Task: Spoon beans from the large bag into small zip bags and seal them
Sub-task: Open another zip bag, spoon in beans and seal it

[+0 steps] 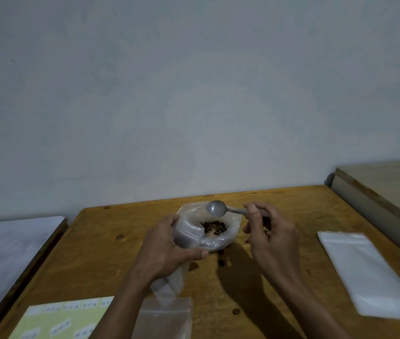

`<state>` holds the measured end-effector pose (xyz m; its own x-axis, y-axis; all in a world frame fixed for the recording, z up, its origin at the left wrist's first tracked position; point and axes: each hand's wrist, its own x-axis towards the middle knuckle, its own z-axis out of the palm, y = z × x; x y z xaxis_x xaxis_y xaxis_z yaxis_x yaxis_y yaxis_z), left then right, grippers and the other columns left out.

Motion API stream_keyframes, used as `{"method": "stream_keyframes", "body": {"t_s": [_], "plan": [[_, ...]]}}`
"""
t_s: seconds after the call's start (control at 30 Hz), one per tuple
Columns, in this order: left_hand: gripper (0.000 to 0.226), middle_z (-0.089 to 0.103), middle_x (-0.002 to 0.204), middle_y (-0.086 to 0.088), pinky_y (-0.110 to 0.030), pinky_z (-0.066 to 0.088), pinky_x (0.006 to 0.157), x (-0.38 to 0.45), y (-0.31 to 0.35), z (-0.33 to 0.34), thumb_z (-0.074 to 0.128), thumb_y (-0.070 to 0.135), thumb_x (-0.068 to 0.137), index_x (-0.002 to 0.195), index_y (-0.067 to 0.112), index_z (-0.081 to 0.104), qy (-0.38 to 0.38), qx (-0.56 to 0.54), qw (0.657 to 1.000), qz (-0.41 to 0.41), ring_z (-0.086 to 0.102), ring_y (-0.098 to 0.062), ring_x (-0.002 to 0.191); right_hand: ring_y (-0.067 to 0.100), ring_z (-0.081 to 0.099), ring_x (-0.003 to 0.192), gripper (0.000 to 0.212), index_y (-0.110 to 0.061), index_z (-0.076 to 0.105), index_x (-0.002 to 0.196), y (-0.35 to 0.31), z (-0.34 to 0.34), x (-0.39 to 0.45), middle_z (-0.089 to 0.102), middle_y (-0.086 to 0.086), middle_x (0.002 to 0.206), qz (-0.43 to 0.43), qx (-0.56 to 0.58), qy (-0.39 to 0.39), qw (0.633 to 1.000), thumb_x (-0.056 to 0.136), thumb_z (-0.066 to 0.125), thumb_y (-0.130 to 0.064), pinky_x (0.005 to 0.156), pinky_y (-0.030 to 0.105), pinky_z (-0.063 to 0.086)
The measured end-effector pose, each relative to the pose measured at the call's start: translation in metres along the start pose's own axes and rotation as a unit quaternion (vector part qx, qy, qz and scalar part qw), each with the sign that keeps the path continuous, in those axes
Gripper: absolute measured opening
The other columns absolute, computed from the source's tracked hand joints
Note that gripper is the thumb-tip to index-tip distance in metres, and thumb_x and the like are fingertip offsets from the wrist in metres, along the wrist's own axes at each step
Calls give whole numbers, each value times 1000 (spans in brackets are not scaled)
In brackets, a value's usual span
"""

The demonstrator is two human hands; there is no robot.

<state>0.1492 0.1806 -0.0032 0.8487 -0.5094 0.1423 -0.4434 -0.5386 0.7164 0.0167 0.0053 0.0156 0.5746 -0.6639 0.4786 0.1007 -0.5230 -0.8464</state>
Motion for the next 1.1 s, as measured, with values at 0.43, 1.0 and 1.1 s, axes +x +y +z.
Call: {"method": "stream_keyframes", "body": {"t_s": [0.43, 1.0, 1.1], "plan": [[93, 53, 105, 29, -6, 49, 61, -25, 29, -23, 86, 62, 41, 121, 39, 43, 72, -85, 993, 43, 56, 20, 89, 5, 43, 110, 35, -33, 73, 103, -5, 12, -2, 51, -15, 110, 7, -183, -54, 982, 85, 62, -60, 104, 41, 33], [23, 78, 94, -3, -33, 63, 81, -21, 37, -49, 66, 32, 84, 97, 16, 76, 175, -310, 933, 57, 73, -23, 93, 15, 57, 90, 17, -17, 75, 91, -53, 23, 25, 55, -13, 91, -145, -124, -41, 981, 94, 64, -30, 78, 48, 53], [13, 77, 88, -5, -36, 61, 81, -19, 42, -50, 69, 26, 86, 89, 16, 77, 196, -313, 927, 63, 72, -27, 88, 12, 58, 87, 15, -18, 72, 90, -53, 18, 28, 57, -11, 91, -159, -103, -22, 982, 95, 62, -28, 72, 33, 53]]}}
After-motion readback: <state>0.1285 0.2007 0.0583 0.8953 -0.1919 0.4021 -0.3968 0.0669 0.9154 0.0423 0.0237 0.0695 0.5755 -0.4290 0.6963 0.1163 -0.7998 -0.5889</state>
